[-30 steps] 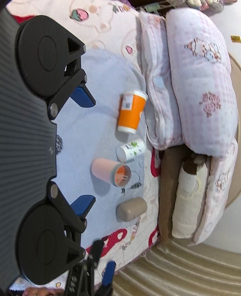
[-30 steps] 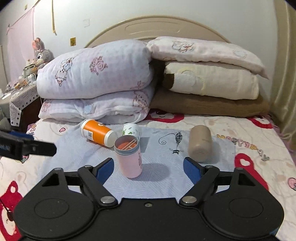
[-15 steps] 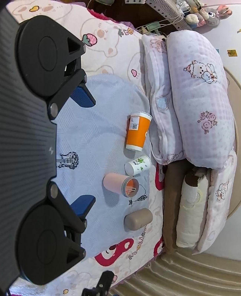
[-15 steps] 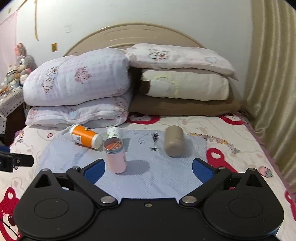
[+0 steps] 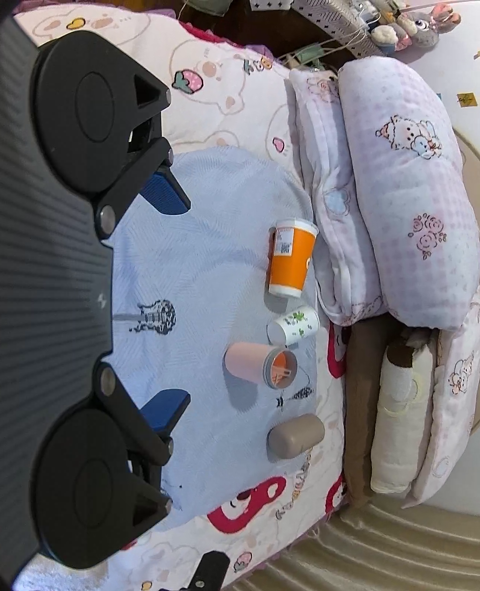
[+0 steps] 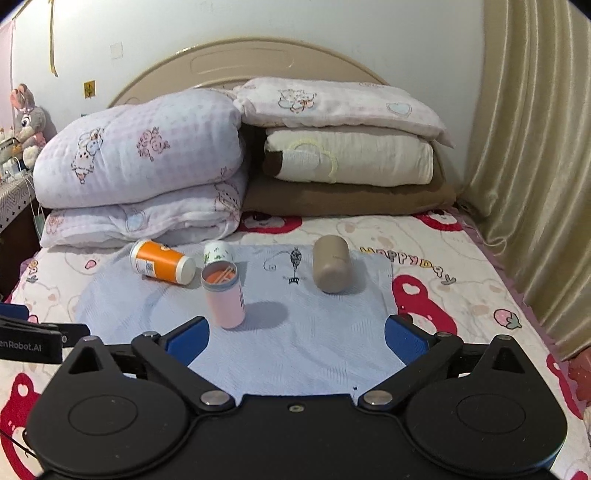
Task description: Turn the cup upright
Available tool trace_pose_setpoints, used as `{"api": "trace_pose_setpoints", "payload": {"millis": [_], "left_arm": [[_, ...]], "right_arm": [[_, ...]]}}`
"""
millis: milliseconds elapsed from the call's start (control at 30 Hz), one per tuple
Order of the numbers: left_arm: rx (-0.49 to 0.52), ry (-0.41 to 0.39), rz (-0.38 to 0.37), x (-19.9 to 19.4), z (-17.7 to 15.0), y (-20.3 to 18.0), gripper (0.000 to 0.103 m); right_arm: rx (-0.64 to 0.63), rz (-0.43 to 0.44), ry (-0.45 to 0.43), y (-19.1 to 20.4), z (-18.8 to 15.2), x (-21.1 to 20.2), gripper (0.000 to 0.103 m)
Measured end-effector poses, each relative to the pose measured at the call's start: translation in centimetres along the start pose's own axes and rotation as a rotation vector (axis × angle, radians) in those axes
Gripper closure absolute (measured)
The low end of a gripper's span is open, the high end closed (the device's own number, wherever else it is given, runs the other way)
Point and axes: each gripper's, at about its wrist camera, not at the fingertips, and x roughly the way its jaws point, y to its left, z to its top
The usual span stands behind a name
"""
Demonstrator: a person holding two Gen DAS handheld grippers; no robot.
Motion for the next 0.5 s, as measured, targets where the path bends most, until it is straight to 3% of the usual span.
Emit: {"api": "trace_pose_setpoints", "payload": {"millis": [100,500], "left_arm": [[0.002,-0.007,0.034,-0.05,0.02,0.05,0.001],[-0.004,0.012,0.056,-0.01,-0.18,0.01,0.001]], "right_arm": [[-0.006,-0.033,0.010,0.10,-0.18,0.16,0.000],[-0.039,-0.085,0.019,0.60,-0.42,0.25,0.000]]}}
